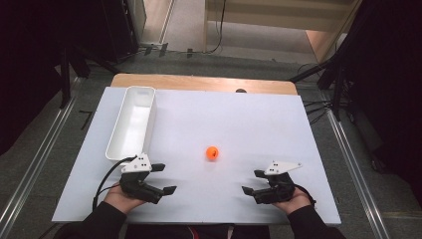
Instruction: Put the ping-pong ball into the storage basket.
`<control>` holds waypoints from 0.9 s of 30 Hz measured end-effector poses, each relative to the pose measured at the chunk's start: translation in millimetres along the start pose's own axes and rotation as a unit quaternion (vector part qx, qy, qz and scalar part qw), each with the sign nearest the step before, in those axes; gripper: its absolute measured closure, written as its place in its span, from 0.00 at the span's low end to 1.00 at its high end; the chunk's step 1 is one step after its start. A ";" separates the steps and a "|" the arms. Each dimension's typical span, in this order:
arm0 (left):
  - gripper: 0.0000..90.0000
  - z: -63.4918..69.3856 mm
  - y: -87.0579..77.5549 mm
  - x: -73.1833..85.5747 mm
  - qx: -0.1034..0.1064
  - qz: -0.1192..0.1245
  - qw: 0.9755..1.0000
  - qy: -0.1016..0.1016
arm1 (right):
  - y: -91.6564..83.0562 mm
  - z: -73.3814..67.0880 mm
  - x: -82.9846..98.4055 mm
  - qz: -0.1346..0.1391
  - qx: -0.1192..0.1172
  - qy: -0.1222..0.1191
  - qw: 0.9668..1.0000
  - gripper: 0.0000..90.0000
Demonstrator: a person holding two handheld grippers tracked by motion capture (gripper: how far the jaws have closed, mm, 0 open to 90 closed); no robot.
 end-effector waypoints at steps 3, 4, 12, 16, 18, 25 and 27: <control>0.15 1.4 1.9 -1.3 0.007 -0.001 1.000 0.003 | -0.4 0.2 0.1 -0.001 0.000 0.001 1.000 0.24; 0.15 1.8 2.3 -1.2 0.008 -0.007 1.000 0.005 | -0.4 0.1 -0.1 0.000 -0.001 0.001 1.000 0.24; 0.15 8.7 6.4 -5.0 0.031 -0.003 0.999 0.008 | -1.0 0.1 0.1 0.000 -0.002 0.001 1.000 0.24; 0.15 8.8 8.3 -6.7 0.035 0.000 0.999 -0.001 | -1.0 0.1 0.2 0.000 -0.002 0.002 1.000 0.24; 0.15 9.4 9.2 -7.7 0.039 -0.002 0.999 -0.003 | -1.2 0.2 0.2 0.001 -0.002 0.001 1.000 0.24; 0.15 13.7 14.0 -13.0 0.042 0.001 0.999 0.003 | -1.3 1.2 0.1 0.002 0.000 -0.001 1.000 0.24; 0.15 13.3 14.7 -14.3 0.038 0.004 0.999 0.003 | -1.3 1.1 0.0 0.002 0.000 -0.001 1.000 0.24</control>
Point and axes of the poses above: each handheld gripper's, and its own axes: y roughly forward along the jaws, x roughly out of its underside, z roughly to its right, the point moved 6 cm from there along y, roughly forward along the jaws, and after that the axes turned 3 degrees about -z, right-handed, at the moved point
